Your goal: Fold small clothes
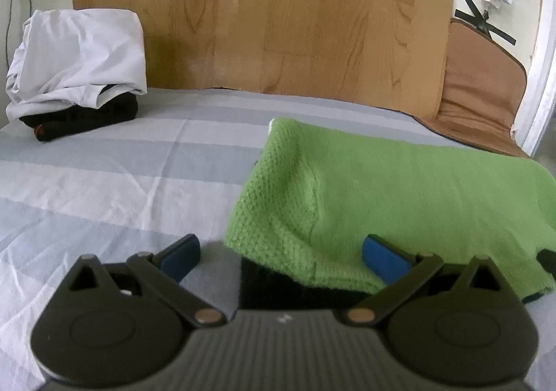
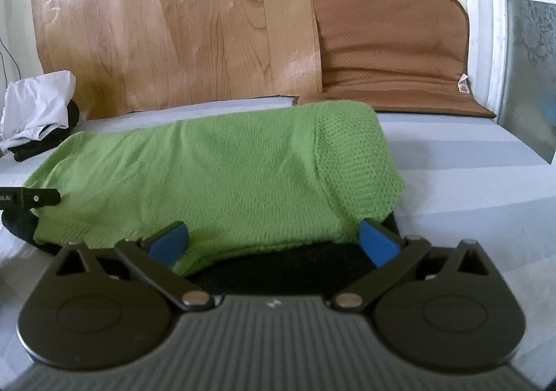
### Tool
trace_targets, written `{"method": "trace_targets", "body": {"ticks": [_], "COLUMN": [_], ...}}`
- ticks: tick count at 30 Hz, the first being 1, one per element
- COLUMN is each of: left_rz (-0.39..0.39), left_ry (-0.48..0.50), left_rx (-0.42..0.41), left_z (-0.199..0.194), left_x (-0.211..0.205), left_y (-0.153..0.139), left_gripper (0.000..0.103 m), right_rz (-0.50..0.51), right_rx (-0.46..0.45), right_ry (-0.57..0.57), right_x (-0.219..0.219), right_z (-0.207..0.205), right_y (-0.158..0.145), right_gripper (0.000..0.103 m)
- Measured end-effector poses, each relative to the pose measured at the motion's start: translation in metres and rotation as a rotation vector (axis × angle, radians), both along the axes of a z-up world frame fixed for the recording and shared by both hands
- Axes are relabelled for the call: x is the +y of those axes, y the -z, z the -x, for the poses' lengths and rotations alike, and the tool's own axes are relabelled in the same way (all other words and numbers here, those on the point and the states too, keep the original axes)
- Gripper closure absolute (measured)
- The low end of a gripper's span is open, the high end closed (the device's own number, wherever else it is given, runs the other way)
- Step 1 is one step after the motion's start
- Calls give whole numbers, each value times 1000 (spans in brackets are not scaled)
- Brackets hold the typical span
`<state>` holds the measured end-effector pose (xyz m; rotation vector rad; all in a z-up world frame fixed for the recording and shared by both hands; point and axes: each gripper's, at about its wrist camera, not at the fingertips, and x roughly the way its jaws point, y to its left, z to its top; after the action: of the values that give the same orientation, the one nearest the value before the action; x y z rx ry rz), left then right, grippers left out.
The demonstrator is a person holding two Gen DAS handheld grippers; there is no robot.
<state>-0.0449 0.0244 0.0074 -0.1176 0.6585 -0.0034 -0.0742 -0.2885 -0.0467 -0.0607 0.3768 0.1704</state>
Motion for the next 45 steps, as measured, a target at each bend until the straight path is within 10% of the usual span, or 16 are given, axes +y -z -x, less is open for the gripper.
{"method": "trace_targets", "body": {"ticks": [45], "left_rz": [31], "left_ry": [49], "left_rx": [12], "left_z": [4], "left_x": [11], "left_y": [-2], "left_gripper": [0], "right_rz": [-27], "right_rx": [-14], "right_ry": [45], "right_x": [7], "right_z": [8], "right_y": [1], "right_gripper": [0]}}
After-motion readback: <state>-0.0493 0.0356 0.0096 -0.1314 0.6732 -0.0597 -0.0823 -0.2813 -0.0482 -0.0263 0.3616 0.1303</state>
